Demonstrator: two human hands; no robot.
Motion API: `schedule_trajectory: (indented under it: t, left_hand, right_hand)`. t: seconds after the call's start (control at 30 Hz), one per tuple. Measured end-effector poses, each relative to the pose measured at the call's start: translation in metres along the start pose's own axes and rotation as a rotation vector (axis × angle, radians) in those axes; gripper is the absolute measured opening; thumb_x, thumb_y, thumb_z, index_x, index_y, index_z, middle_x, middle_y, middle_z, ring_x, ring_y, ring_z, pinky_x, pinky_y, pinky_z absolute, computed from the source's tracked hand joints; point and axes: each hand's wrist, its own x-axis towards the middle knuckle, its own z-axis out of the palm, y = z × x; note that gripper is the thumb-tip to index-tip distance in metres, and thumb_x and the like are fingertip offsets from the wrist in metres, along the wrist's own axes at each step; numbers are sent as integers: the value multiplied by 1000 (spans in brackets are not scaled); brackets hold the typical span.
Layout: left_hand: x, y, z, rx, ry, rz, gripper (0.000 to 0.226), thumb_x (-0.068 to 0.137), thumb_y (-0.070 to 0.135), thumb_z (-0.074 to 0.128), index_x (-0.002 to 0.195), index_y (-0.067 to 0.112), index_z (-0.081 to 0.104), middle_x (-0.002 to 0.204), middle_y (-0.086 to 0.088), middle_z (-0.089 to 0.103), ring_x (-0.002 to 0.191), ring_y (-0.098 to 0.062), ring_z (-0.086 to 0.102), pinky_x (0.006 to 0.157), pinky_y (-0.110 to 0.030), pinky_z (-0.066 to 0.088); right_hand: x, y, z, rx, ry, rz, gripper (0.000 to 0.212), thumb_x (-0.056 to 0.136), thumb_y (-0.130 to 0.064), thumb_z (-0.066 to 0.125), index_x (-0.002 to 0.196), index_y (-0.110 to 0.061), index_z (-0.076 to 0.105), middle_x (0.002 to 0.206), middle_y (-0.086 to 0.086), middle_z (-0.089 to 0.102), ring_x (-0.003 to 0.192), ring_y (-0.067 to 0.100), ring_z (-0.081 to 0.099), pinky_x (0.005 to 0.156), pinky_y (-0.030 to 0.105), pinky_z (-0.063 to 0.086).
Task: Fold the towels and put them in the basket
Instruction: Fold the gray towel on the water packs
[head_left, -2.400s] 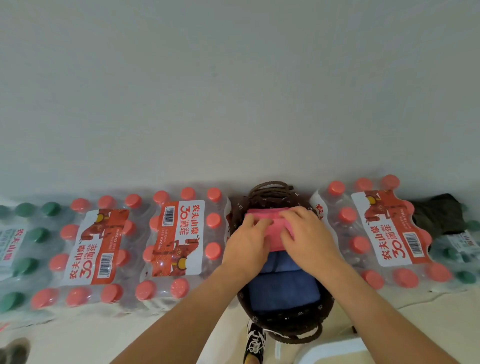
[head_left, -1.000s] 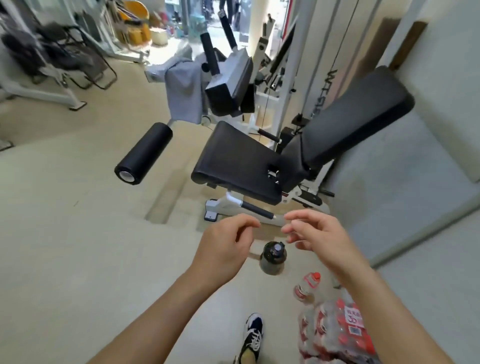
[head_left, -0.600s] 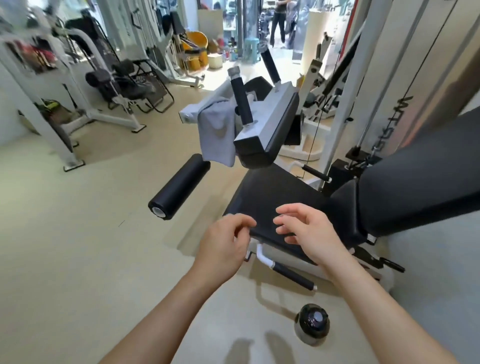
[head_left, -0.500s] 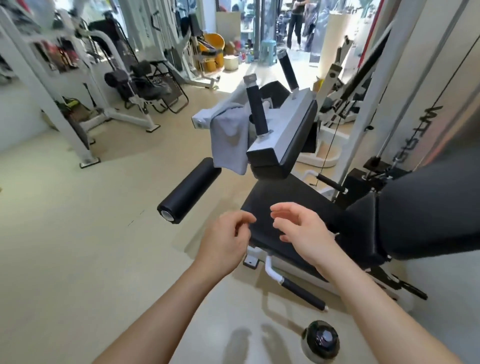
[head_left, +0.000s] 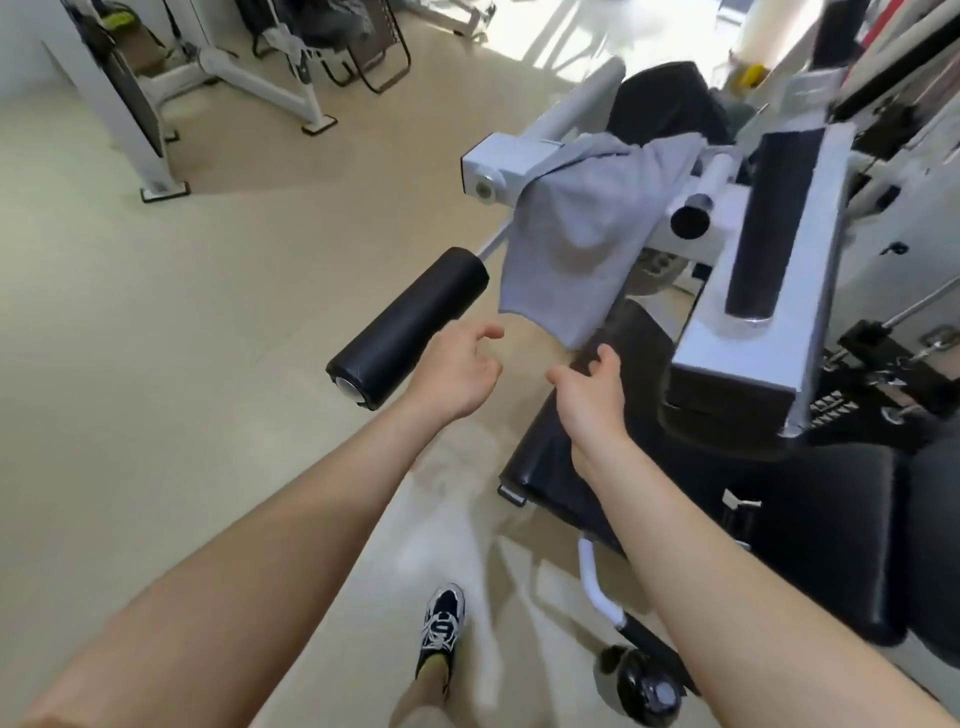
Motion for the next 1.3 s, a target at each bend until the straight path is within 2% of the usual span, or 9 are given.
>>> schedule_trajectory:
  t: [0.27,0.53,0.67,0.73,0.93,1.07,1.13,1.23,1.3]
  left_hand:
    - [136,6,2,-29,-148,36,44,82,10,56,122,29,62,153,-4,29,140,-27,26,107,-33,37]
    - [122,17,15,-151,-14,332,31,82,0,47,85,17,72,88,4,68,83,-15,62,78,-32,51]
    - [52,-15,27,102,-218,538,43,68,17,29,77,17,71,75,-2,62,63,-27,59,51,-30,47]
    - [31,-20,30,109,-351,558,29,64,3,46,73,19,69,75,7,63,58,-19,61,51,-21,46]
    - [31,-7,-10,341,-672,533,33,86,16,43,105,29,67,105,7,60,93,-17,59,69,-26,41]
    - [73,9,-30,333,-126,730,32,72,33,40,87,19,66,93,-1,63,81,-24,58,59,-28,40]
    - [99,4,-21,464,7,896,25,77,16,49,98,18,61,109,-5,59,98,-25,54,78,-35,42]
    - [118,-35,-4,850,-265,940,9,80,19,55,88,22,58,97,-2,64,94,-25,59,104,-46,34]
    - [109,-71,3,938,-550,702,7,88,29,51,91,23,54,92,1,66,85,-25,61,88,-35,42]
  right_hand:
    - [92,-32,38,186,260,-31,72,81,-19,67,142,-29,30,133,-2,51,110,16,55,83,29,45]
    - [95,-58,35,306,328,139,66,78,-41,71,131,-23,37,127,7,50,97,14,54,64,23,40]
    - [66,-64,48,12,224,-16,107,60,-58,71,148,-31,17,144,2,35,128,20,43,100,41,45]
    - [67,-62,55,-186,191,-102,102,74,-39,71,151,-28,5,148,1,29,135,20,34,110,40,36]
    - [88,-37,48,-642,-20,-117,40,87,-9,48,127,-15,48,105,4,60,97,23,61,73,30,48]
    - [77,-13,45,-978,-382,-73,4,85,-13,54,81,-15,52,81,3,59,79,23,60,66,31,52]
    - [63,-6,44,-1040,-569,-91,29,86,-8,49,64,-20,37,65,-2,43,63,15,44,53,19,38]
    - [46,1,32,-995,-673,-61,31,86,-6,47,61,-21,35,61,-5,39,54,7,34,50,20,31]
    - [45,3,16,-891,-696,-8,22,85,-11,54,65,-17,46,62,-5,45,56,8,39,54,24,35]
